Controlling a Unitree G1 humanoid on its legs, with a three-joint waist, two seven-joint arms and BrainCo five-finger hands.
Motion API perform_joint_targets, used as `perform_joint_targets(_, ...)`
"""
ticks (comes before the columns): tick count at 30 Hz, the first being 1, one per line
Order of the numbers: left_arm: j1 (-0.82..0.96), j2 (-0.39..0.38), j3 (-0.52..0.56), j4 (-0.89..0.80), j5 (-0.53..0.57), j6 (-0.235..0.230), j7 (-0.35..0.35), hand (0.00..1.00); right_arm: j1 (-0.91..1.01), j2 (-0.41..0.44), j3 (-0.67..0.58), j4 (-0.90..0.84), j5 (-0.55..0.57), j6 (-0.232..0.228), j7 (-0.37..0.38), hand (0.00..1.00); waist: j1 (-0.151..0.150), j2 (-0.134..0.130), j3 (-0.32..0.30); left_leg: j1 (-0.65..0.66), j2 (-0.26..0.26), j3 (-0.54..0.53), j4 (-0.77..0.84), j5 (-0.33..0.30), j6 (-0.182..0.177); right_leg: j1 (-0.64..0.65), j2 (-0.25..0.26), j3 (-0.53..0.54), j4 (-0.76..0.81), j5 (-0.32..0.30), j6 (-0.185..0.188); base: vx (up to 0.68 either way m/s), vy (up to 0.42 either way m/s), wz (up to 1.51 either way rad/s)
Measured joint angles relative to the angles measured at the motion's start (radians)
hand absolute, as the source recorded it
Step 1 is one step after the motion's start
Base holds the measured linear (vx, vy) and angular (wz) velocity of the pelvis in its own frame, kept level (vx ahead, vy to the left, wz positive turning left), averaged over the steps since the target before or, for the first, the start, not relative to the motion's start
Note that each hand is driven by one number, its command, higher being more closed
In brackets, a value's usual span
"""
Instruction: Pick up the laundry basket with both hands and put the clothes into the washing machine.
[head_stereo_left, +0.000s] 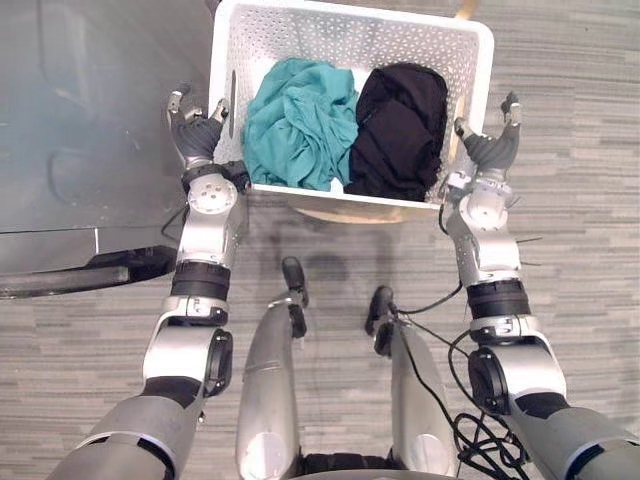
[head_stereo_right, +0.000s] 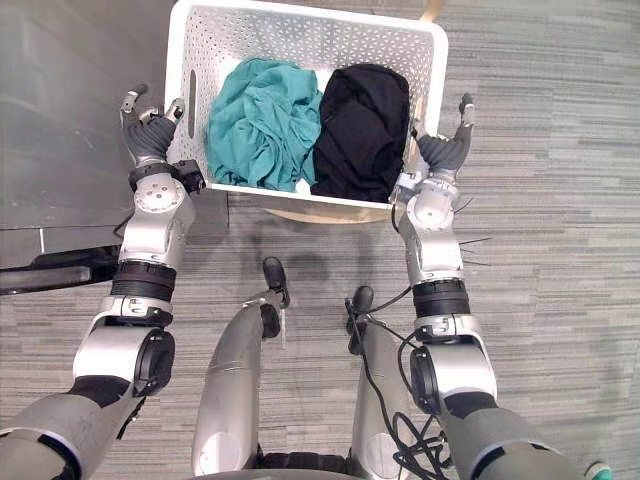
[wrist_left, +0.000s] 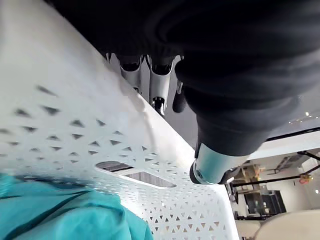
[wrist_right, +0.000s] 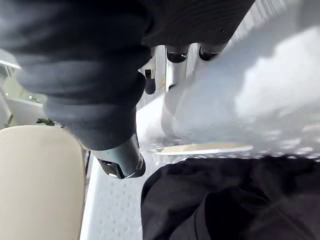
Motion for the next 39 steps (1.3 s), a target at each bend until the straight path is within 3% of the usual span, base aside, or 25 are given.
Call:
perform_joint_targets(4, 0.135, -0.016, 0.021, -0.114, 0.002, -0.018, 0.003, 0.0, 0.133, -0.001, -0.022, -0.172, -0.005, -0.039, 0.002, 0.0, 0.001, 0.0, 0.0, 0.021, -0.001, -0.002, -0.026, -0.003, -0.011, 0.019, 0.001, -0.007, -0.011, -0.022, -0.009, -0.07, -0.041, 0.05)
perform_joint_targets(8, 0.317, -0.057, 0.058, -0.271, 0.003, -0.027, 0.019, 0.0, 0.31, -0.003, -0.059, -0.31, -0.029, -0.039, 0.003, 0.0, 0.014, 0.003, -0.001, 0.081, -0.006, -0.002, -0.05, 0.001, -0.017, 0.075, 0.0, -0.009, -0.022, -0.029, -0.017, 0.0, -0.042, 0.05)
perform_joint_targets(13, 0.604, -0.202, 0.06, -0.397, 0.001, -0.071, -0.018, 0.0, 0.591, 0.041, -0.073, -0.448, -0.104, -0.047, 0.047, 0.0, 0.027, 0.006, -0.007, 0.198, -0.03, -0.009, -0.116, 0.007, -0.025, 0.203, -0.009, -0.038, -0.082, -0.032, -0.013, 0.08, -0.028, 0.15)
perform_joint_targets(17, 0.818, -0.268, 0.027, -0.395, -0.002, -0.071, -0.093, 0.0, 0.773, 0.089, -0.072, -0.434, -0.141, -0.046, 0.1, 0.0, 0.029, 0.024, -0.096, 0.254, -0.052, -0.02, -0.151, 0.009, -0.026, 0.276, -0.018, -0.063, -0.122, -0.034, -0.004, 0.16, -0.029, 0.21)
perform_joint_targets(20, 0.937, -0.271, 0.027, -0.321, -0.009, -0.072, -0.16, 0.0, 0.863, 0.102, -0.079, -0.319, -0.161, -0.049, 0.141, 0.0, 0.029, 0.028, -0.169, 0.331, -0.074, -0.029, -0.191, 0.011, -0.023, 0.365, -0.028, -0.086, -0.165, -0.043, 0.009, 0.14, -0.026, 0.19)
perform_joint_targets(25, 0.989, -0.243, 0.034, 0.027, -0.003, -0.056, -0.267, 0.0, 0.88, 0.097, -0.098, 0.073, -0.173, -0.036, 0.204, 0.0, 0.026, 0.028, -0.268, 0.453, -0.103, -0.035, -0.27, 0.02, -0.036, 0.487, -0.031, -0.102, -0.238, -0.043, 0.018, 0.11, -0.026, 0.08)
perform_joint_targets(29, 0.99, -0.214, 0.047, 0.214, 0.019, -0.055, -0.289, 0.0, 0.873, 0.096, -0.117, 0.284, -0.182, -0.036, 0.236, 0.0, 0.028, 0.025, -0.299, 0.528, -0.12, -0.059, -0.33, 0.036, -0.053, 0.56, -0.031, -0.12, -0.28, -0.042, 0.021, 0.03, -0.034, 0.13)
perform_joint_targets(34, 0.99, -0.171, 0.089, 0.333, 0.084, -0.057, -0.289, 0.0, 0.847, 0.088, -0.126, 0.464, -0.18, -0.037, 0.265, 0.0, 0.027, 0.016, -0.336, 0.616, -0.14, -0.103, -0.448, 0.096, -0.06, 0.632, -0.029, -0.166, -0.327, -0.041, 0.023, 0.02, -0.053, 0.23)
perform_joint_targets(39, 0.997, -0.169, 0.109, 0.36, 0.086, -0.06, -0.289, 0.0, 0.82, 0.089, -0.126, 0.507, -0.177, -0.039, 0.264, 0.0, 0.027, 0.014, -0.336, 0.569, -0.162, -0.188, -0.407, 0.109, -0.061, 0.661, -0.024, -0.259, -0.331, -0.042, 0.025, 0.0, -0.026, 0.52)
